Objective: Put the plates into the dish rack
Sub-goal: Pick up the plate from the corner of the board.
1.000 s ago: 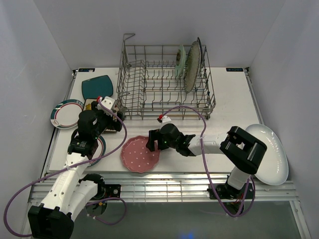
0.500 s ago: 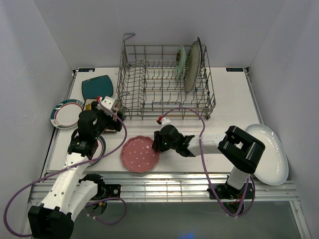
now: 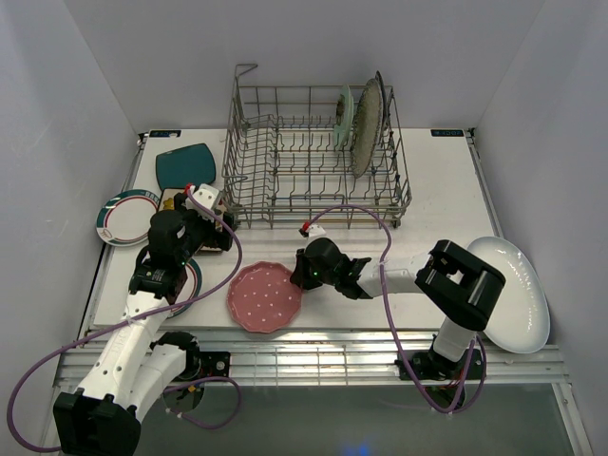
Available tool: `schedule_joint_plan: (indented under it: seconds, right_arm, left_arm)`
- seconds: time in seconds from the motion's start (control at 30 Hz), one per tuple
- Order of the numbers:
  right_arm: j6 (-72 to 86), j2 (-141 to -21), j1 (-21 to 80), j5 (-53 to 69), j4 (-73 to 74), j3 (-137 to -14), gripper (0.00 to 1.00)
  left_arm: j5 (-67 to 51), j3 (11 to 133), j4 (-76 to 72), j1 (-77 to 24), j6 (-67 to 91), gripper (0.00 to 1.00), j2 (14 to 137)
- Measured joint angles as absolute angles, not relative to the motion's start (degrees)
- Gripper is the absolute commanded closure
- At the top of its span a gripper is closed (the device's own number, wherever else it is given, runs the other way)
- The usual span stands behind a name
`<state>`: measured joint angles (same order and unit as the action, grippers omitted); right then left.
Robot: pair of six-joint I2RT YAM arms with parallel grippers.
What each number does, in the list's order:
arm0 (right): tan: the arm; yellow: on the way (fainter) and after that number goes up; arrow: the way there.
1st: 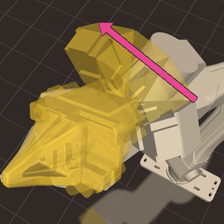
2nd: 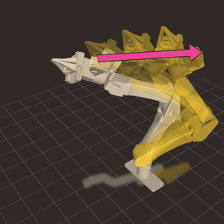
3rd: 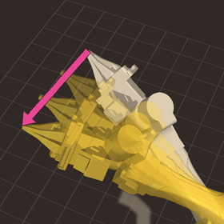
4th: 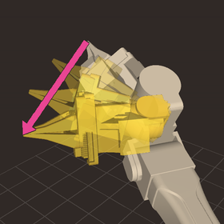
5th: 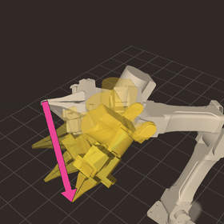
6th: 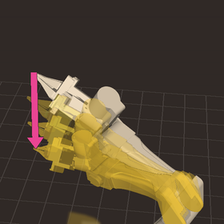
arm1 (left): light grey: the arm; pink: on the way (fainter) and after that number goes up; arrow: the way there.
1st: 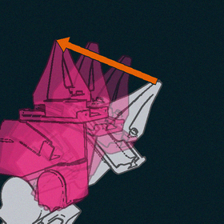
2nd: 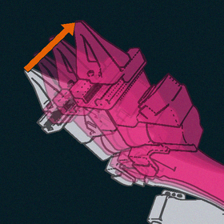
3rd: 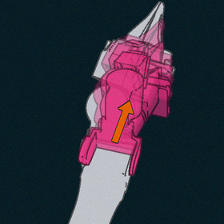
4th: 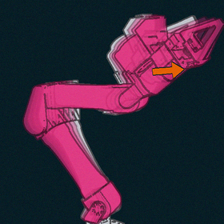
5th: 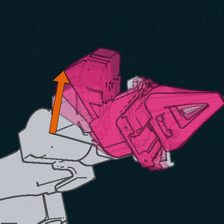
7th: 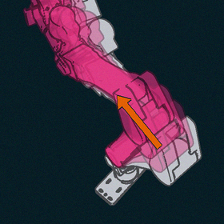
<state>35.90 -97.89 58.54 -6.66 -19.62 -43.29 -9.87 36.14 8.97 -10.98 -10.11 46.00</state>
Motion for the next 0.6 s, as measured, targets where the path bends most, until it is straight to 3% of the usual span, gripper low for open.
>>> schedule_joint_plan:
  seconds: [0.6]
  right_arm:
    - [30.89,-93.76,58.61,-9.30,-16.34,-43.27,0.92]
  left_arm:
    - [-9.85,36.14,8.95,-10.98,-10.13,0.02,46.00]
